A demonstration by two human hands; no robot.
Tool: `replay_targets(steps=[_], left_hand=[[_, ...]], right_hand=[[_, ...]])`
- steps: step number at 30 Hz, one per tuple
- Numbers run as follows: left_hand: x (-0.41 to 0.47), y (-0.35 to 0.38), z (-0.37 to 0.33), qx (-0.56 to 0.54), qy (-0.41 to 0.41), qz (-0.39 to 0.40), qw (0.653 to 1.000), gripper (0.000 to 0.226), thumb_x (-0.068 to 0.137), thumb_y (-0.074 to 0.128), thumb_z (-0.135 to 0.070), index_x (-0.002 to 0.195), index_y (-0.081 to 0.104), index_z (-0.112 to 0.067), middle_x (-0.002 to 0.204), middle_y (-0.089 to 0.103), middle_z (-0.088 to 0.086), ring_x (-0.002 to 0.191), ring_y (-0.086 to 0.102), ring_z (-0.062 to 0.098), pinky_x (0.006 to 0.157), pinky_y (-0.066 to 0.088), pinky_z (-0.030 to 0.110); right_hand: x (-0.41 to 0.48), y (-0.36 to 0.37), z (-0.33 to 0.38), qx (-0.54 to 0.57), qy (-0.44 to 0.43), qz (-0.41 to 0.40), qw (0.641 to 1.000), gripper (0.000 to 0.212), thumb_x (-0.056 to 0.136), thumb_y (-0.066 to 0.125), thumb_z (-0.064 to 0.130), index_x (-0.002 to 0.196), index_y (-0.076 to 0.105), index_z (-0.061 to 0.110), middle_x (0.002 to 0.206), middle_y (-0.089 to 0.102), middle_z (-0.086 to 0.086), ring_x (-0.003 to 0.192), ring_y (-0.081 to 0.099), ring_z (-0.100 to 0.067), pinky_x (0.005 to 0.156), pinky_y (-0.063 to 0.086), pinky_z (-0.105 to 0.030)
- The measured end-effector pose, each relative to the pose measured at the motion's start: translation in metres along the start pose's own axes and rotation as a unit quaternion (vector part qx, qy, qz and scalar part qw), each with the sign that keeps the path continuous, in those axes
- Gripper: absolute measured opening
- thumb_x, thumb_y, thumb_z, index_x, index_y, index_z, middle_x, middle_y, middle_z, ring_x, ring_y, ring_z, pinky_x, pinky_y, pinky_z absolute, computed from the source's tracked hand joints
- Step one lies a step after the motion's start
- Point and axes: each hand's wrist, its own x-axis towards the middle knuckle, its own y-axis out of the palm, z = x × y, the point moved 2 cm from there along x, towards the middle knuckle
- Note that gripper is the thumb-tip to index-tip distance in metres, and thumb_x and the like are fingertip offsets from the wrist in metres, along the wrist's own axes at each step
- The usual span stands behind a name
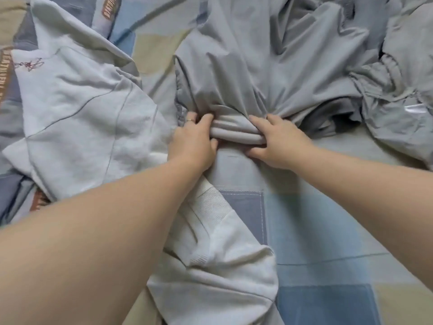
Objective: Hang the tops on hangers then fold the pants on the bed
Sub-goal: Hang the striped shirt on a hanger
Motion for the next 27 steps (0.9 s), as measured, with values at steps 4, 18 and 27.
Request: replay_targets(steps=[4,18,27], left_hand=[[0.024,0.011,0.004,-0.046,-0.01,-0.031,0.998,0.036,0.09,0.051,-0.017,0.123,0.055,-0.031,0.131,0.043,0.01,0.103,0.058,0.042,0.088,0.046,0.045],[-0.119,-0.055,-0.02,0.065,0.096,0.077,0.99,0.018,0.096,0.052,-0.012,0.108,0.065,-0.014,0.104,0.062,0.017,0.098,0.059,0.039,0.071,0.038,0.04],[-0.366,-0.101,-0.036,0.039,0.06,0.225,0.972,0.018,0.099,0.051,-0.016,0.107,0.065,-0.009,0.106,0.061,0.016,0.097,0.057,0.038,0.077,0.044,0.045]], right_hand=[[0.015,0.024,0.008,-0.048,0.024,-0.089,0.995,0.057,0.097,0.052,0.037,0.151,0.035,0.035,0.144,0.042,-0.015,0.125,0.044,-0.043,0.101,0.044,-0.055],[-0.114,-0.012,0.007,-0.131,-0.013,0.095,0.987,0.049,0.096,0.037,0.02,0.135,0.05,0.045,0.129,0.061,0.002,0.13,0.051,-0.026,0.114,-0.003,-0.07],[-0.363,0.034,0.032,-0.095,-0.027,0.167,0.981,0.051,0.101,0.042,0.027,0.15,0.036,0.038,0.154,0.04,-0.001,0.145,0.03,-0.03,0.121,0.001,-0.061]])
